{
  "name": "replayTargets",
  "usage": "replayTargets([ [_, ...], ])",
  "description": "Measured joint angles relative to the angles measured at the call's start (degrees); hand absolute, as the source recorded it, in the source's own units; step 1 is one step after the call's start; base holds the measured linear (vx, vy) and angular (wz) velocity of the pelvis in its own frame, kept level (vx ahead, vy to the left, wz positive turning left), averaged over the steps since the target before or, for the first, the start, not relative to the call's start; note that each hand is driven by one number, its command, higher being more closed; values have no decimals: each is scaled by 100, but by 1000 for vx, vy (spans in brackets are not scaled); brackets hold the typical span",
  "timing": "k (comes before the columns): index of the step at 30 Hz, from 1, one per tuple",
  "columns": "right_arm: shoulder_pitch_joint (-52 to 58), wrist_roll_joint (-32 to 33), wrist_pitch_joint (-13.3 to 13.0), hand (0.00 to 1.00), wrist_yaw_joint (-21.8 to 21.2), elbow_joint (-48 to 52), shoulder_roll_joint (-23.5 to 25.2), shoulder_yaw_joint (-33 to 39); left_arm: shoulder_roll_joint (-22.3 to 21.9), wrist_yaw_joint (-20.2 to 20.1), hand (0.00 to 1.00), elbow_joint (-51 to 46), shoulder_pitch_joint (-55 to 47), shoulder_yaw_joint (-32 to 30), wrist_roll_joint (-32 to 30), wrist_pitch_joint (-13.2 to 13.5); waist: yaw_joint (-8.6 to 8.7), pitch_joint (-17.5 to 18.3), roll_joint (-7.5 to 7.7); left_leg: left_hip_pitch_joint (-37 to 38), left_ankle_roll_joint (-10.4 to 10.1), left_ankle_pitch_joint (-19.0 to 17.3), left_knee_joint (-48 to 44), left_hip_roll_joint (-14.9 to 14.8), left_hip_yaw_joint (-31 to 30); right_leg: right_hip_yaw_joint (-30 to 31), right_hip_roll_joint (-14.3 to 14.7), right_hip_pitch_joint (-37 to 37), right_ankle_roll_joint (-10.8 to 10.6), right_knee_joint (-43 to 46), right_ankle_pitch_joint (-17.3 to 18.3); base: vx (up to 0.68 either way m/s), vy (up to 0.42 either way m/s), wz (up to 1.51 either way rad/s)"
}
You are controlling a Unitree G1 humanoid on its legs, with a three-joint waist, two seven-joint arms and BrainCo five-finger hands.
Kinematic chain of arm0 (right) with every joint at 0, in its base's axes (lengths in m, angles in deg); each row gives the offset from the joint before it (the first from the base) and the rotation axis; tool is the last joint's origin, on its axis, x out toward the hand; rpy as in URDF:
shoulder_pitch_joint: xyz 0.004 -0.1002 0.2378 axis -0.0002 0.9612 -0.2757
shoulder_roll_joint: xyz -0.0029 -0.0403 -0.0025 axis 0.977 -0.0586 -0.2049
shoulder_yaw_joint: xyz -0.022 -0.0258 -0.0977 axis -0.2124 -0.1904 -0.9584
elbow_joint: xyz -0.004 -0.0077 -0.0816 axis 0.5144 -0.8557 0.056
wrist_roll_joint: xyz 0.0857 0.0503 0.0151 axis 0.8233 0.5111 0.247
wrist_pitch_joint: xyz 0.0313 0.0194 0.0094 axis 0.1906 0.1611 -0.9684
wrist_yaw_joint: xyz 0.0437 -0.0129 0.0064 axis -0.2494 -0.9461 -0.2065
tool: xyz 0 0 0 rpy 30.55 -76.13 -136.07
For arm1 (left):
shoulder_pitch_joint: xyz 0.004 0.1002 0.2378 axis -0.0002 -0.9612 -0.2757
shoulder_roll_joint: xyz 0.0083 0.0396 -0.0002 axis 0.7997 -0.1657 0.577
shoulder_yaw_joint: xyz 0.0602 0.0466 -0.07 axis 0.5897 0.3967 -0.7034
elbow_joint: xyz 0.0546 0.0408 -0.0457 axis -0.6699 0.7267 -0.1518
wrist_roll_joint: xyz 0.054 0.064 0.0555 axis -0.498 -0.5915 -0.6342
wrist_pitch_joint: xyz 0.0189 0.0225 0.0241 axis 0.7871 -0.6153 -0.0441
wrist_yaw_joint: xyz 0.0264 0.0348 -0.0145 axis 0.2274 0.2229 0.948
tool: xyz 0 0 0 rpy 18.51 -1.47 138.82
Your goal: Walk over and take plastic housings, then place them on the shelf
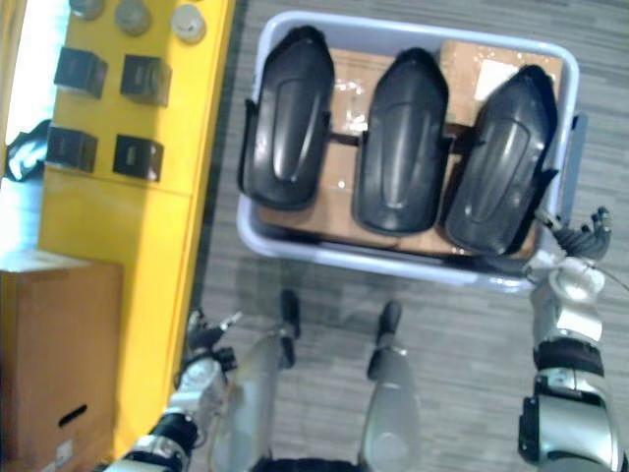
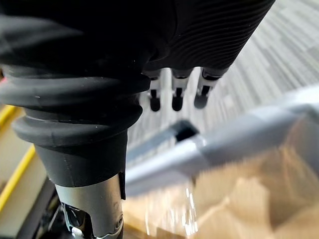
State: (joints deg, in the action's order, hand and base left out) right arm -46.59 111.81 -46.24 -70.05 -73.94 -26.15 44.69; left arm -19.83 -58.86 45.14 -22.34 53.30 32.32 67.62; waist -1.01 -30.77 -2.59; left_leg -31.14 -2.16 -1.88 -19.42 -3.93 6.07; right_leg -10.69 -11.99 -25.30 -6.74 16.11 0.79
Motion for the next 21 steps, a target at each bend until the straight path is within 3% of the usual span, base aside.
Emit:
replayTargets([
  [6, -294, 1, 117, 0, 232, -163, -25, -58, -6, -48, 0, 81, 0, 0, 43, 1, -4, 7, -3, -96, -4, 57, 33, 5, -9, 0, -9, -141, 6, 80, 4, 0, 0, 0],
  [12, -434, -106, 397, 0, 547, -34, -44, -96, -93, -173, 0, 42, -3, 1, 45, 3, -26, 13, -13, -109, -4, 60, -44, -22, 1, 7, -2, -171, 10, 152, 6, 0, 0, 0],
  [21, -600, -342, 361, 0, 1276, 904, -223, -14, -198, -330, 0, -85, -14, 41, 226, 10, -55, 79, -126, -239, -1, 59, -166, -44, -19, 20, 12, -275, 9, 227, -10, 0, 0, 0],
])
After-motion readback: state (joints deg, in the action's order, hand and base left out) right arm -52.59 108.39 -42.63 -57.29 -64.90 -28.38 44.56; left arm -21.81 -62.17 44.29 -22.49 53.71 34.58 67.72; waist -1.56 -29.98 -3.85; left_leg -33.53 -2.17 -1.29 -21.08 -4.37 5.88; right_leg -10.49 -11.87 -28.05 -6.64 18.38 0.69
